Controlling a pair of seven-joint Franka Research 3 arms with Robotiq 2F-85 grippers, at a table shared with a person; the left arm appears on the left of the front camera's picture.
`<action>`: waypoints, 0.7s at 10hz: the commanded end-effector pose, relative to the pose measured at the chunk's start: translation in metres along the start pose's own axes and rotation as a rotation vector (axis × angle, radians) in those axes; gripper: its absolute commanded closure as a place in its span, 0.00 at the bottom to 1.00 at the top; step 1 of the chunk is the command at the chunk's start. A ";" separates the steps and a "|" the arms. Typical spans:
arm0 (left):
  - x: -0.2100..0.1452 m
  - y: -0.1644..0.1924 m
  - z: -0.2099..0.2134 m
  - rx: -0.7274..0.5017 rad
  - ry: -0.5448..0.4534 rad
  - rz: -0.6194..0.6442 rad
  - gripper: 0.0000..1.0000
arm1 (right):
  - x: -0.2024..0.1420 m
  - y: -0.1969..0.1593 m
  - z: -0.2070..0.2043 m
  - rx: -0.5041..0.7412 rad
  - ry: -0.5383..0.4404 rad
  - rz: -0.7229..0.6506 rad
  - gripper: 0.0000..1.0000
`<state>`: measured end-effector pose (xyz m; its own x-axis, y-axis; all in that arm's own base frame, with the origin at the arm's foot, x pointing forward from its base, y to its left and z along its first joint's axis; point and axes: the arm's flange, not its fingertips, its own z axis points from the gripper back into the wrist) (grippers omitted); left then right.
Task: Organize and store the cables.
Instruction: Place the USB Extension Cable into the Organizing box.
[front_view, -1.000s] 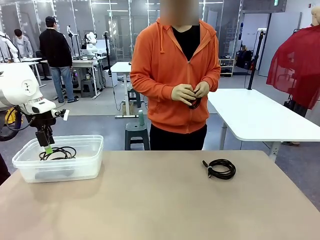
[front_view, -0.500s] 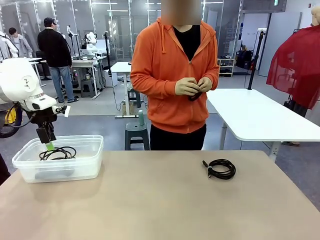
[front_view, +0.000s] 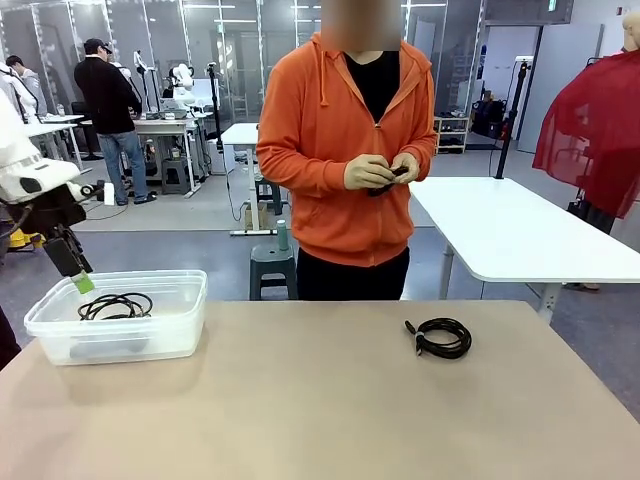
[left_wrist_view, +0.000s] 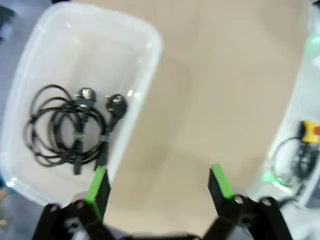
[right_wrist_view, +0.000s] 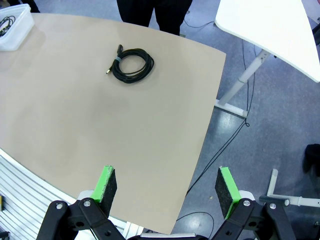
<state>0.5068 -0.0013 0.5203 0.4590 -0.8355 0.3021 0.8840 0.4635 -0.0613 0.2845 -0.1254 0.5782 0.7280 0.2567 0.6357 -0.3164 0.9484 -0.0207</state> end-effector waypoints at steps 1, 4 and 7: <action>-0.010 -0.050 0.008 0.068 -0.098 -0.020 0.02 | -0.004 0.001 -0.002 0.005 0.000 -0.002 0.00; -0.006 -0.120 0.033 0.208 -0.058 0.019 0.02 | -0.004 0.001 -0.002 0.005 0.000 -0.002 0.00; -0.003 -0.153 0.077 0.366 -0.093 0.044 0.02 | -0.004 0.001 -0.002 0.005 0.000 -0.002 0.00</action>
<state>0.3702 -0.0451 0.6030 0.4458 -0.8082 0.3847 0.8118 0.5462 0.2067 0.2844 -0.1254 0.5782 0.7279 0.2567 0.6358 -0.3164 0.9484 -0.0207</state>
